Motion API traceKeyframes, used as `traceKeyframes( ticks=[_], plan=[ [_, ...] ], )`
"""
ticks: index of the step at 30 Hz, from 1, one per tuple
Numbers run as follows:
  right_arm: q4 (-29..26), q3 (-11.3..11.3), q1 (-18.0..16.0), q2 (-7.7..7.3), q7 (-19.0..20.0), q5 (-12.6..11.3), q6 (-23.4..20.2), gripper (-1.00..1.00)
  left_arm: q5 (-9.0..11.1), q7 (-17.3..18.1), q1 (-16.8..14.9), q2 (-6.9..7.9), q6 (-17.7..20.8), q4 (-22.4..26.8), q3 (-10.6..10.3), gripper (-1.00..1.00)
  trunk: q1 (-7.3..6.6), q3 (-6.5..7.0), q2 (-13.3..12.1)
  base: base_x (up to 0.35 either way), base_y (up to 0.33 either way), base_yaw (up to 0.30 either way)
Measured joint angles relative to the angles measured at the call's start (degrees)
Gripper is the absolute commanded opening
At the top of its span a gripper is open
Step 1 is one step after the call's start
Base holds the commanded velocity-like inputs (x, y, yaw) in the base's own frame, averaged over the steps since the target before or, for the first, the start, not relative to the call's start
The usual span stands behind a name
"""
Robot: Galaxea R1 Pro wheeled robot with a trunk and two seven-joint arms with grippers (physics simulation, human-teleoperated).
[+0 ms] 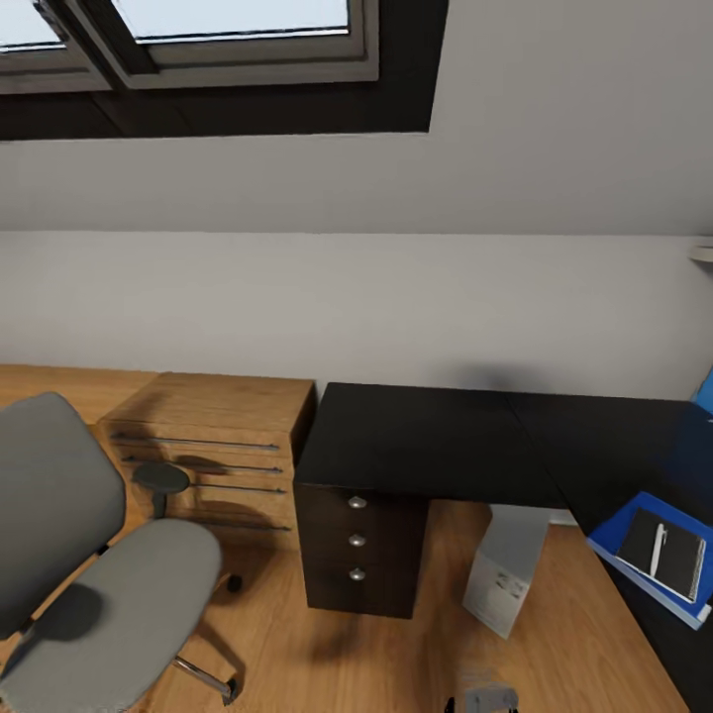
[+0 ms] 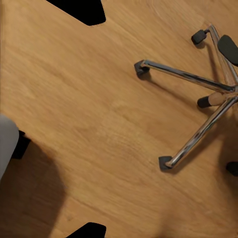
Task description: In the bedroom, organize the workspace by keeping the computer under the desk, ensuring the monitor is on the desk, placing the keyboard on the desk next to the monitor, placing the mouse on the desk next to the keyboard, moving the folder from the swivel chair onto the desk next to the mouse, stacking the notebook on top of the folder with the pen on top of the notebook, and positioning the swivel chair next to the desk.
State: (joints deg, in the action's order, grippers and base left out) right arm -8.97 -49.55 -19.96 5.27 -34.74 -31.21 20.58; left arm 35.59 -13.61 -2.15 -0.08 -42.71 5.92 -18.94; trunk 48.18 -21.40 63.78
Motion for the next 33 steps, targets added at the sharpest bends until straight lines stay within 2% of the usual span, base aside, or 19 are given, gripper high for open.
traceKeyframes(
  ticks=[4, 7, 9, 14, 17, 20, 25, 26, 28, 29, 33],
  plan=[
    [5.9, -0.2, 1.0, 0.16, 4.1, -0.2, 5.1, 1.00, 0.1, 0.1, 0.0, 0.00, 0.1, 0.1, 0.0, 1.00, 0.00, 0.01, 0.0, 0.000, 0.000, 0.266],
    [8.5, -0.2, 2.8, -0.52, 7.8, -0.6, 8.9, 1.00, 0.1, 0.1, 0.0, 0.04, 0.9, 0.0, 0.2, 1.00, 0.00, 0.00, 0.0, 0.000, 0.000, 0.268],
    [9.7, 0.1, 6.1, -2.44, 10.6, -2.2, 11.6, 1.00, 0.2, 0.1, 0.0, 0.22, 1.6, -0.9, 0.3, 1.00, 0.00, -0.01, 0.0, 0.000, 0.000, 0.269],
    [10.1, -0.2, 9.6, -4.62, 14.0, -4.8, 15.0, 1.00, 0.2, 0.3, 0.0, 0.31, 1.9, -3.6, 0.3, 1.00, 0.00, 0.01, 0.0, 0.000, 0.000, 0.269],
    [10.2, -0.2, 10.6, -5.62, 15.9, -6.2, 16.1, 1.00, 0.2, 0.4, 0.0, 0.34, 2.0, -4.2, 0.3, 1.00, 0.00, 0.01, 0.0, 0.000, 0.000, 0.269],
    [10.3, -0.2, 11.4, -7.34, 19.8, -9.4, 17.1, 1.00, 0.2, 0.5, 0.0, 0.41, 2.3, -4.6, 0.2, 1.00, 0.00, 0.02, 0.0, 0.000, 0.000, 0.269],
    [10.3, -0.3, 12.0, -8.18, 23.3, -11.1, 17.4, 1.00, 0.1, 0.7, 0.0, 0.42, 2.4, -4.8, 0.2, 1.00, 0.00, 0.09, 0.0, 0.000, 0.000, 0.269],
    [10.3, -0.3, 12.4, -8.54, 24.6, -12.0, 17.5, 1.00, 0.1, 3.0, 0.0, 0.53, 2.7, -4.8, 0.1, 1.00, 0.00, 0.12, 0.0, 0.000, 0.000, 0.270],
    [10.3, -0.3, 12.4, -8.57, 24.7, -12.1, 17.5, 1.00, 0.2, 4.6, 0.0, 0.72, 3.8, -4.8, 0.2, 1.00, 0.00, 0.17, 0.0, 0.000, 0.000, 0.270],
    [10.3, -0.3, 12.5, -8.60, 24.8, -12.6, 17.5, 1.00, 0.2, 6.6, 0.0, 1.12, 6.6, -4.8, 0.2, 1.00, 0.00, 0.19, 0.0, 0.000, 0.000, 0.270],
    [10.4, -0.3, 12.5, -8.64, 25.0, -14.6, 17.5, 1.00, 0.3, 8.5, 0.0, 2.31, 10.3, -4.8, 0.3, 1.00, 0.00, 0.30, 0.0, 0.000, 0.000, 0.268]
  ],
)
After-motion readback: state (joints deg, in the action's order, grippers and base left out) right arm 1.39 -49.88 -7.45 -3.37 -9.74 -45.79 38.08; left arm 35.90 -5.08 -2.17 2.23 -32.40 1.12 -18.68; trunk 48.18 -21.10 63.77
